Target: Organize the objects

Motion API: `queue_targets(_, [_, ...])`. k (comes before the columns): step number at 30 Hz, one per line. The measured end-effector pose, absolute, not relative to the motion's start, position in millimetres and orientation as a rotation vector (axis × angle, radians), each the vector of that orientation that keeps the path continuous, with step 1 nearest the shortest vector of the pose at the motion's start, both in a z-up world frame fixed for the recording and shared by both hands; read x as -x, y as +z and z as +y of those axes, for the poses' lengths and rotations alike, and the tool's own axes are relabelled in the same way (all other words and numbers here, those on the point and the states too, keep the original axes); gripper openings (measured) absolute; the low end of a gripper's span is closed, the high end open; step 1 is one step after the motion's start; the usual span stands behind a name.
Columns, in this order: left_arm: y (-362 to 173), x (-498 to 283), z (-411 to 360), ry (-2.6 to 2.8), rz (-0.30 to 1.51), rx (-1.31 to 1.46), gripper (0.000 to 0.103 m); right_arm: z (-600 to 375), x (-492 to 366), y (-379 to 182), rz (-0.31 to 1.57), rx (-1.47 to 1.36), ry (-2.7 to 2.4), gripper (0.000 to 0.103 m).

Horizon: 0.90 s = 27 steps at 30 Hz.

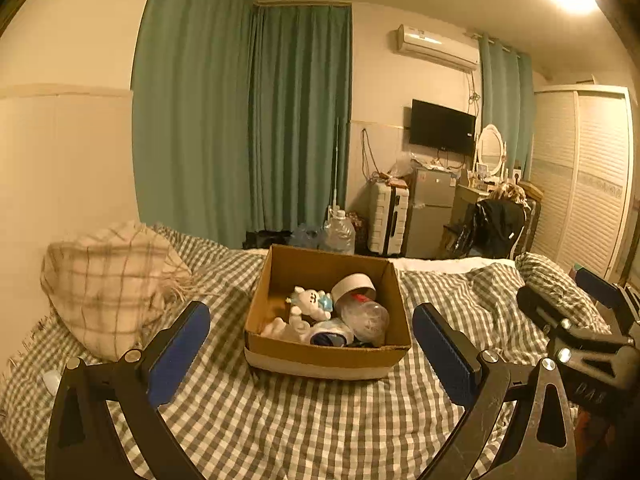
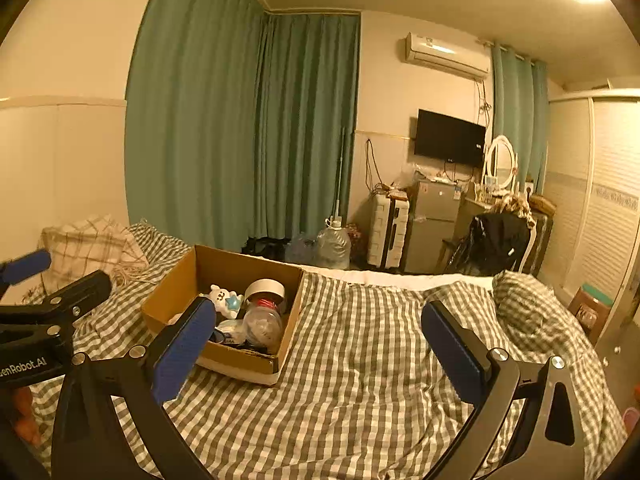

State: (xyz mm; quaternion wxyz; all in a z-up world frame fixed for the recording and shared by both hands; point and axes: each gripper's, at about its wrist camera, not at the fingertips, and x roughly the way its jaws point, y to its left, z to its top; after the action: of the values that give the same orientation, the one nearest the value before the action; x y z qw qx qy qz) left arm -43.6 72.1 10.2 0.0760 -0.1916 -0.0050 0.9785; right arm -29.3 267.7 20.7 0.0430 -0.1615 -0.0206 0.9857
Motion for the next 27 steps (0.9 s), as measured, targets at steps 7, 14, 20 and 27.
queue_targets(7, [4.6,46.1,72.0,2.925,-0.007,0.605,0.103,278.1,32.4,18.3,0.012,0.511,3.010,0.103])
queue_targets(14, [4.1,47.2,69.8,2.924,-0.015,0.636,0.103,275.3,30.9,18.2,-0.004,0.519,3.014,0.103])
queue_targets(20, [4.0,45.9,69.5,2.925,-0.009,0.636,0.103,275.3,31.1,19.2,0.004,0.525,3.013,0.103])
queue_targets(27, [2.2,44.5,66.5,2.928,-0.003,0.644,0.103,274.0,30.1,19.8,0.001,0.530,3.013,0.103])
